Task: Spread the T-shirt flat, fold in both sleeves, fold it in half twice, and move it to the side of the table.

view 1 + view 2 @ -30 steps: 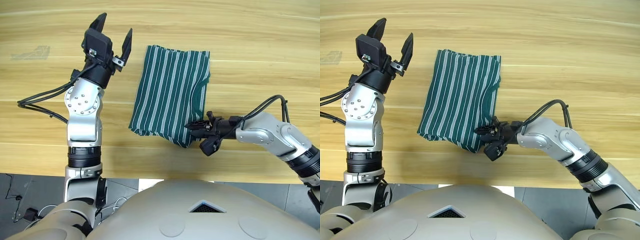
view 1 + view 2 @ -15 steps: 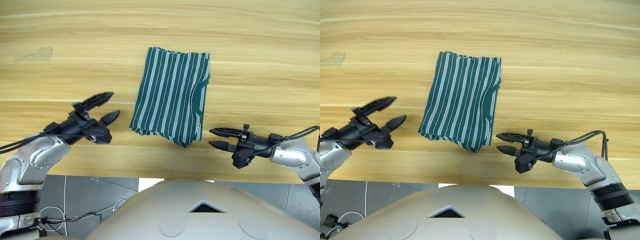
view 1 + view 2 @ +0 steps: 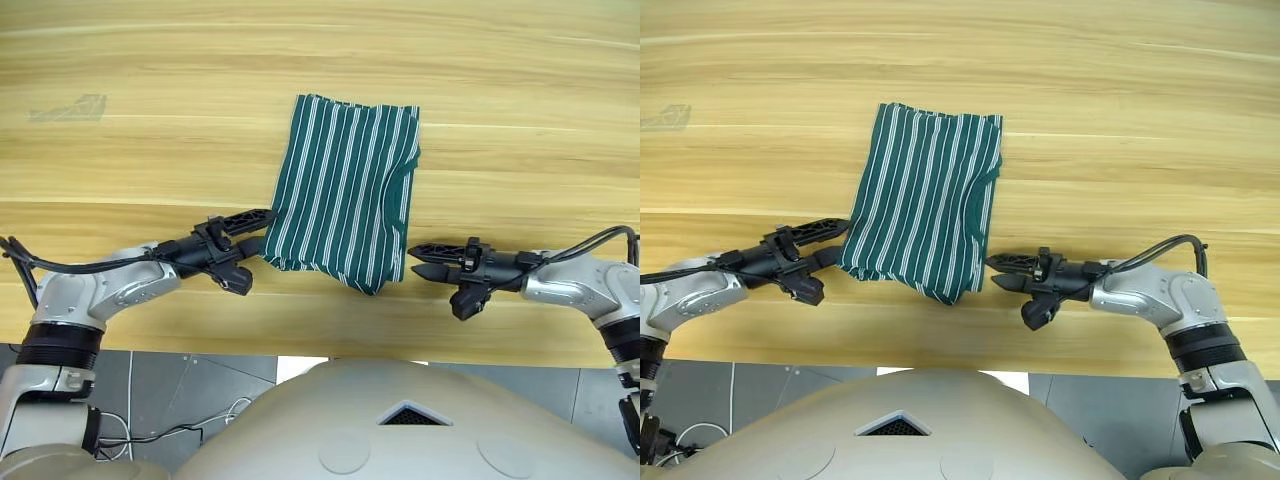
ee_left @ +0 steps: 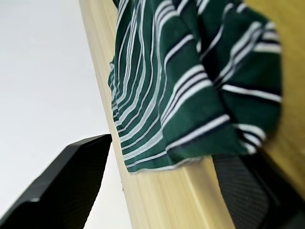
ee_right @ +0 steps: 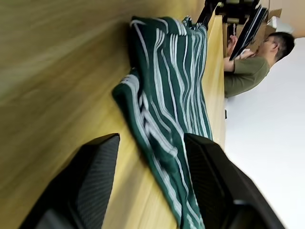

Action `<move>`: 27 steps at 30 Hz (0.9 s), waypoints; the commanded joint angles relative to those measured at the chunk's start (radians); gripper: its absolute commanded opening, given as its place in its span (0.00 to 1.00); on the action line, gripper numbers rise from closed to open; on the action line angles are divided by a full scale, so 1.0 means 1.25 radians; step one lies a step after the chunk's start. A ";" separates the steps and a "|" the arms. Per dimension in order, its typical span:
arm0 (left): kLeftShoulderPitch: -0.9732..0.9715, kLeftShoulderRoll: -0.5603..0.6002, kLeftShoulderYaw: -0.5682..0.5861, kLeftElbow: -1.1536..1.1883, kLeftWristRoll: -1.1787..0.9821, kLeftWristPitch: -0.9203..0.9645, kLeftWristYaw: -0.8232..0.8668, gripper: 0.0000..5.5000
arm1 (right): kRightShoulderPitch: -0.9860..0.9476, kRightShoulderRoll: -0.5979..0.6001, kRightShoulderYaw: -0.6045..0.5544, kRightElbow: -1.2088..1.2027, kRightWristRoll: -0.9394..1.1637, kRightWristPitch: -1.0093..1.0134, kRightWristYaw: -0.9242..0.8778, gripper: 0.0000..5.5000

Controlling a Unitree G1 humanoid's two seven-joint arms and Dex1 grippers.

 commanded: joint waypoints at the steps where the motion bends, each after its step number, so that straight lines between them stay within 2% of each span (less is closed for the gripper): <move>1: 0.029 0.041 -0.077 0.015 0.072 -0.012 -0.016 0.68 | -0.053 0.022 0.055 0.033 -0.048 -0.017 0.007 0.45; 8: 0.006 0.101 -0.121 0.014 0.028 -0.027 -0.045 0.68 | -0.062 0.033 0.106 0.036 -0.038 -0.020 0.006 0.45; 12: -0.018 0.107 -0.151 0.039 0.012 -0.027 -0.066 0.57 | -0.068 0.032 0.116 0.031 -0.035 -0.018 0.008 0.47; 21: -0.042 0.108 -0.180 0.058 0.020 -0.019 -0.041 0.26 | -0.074 0.041 0.134 0.037 -0.032 -0.003 0.003 0.14; 27: -0.045 0.108 -0.193 0.057 0.026 -0.005 -0.031 0.07 | -0.076 0.043 0.140 0.044 -0.035 0.000 -0.003 0.01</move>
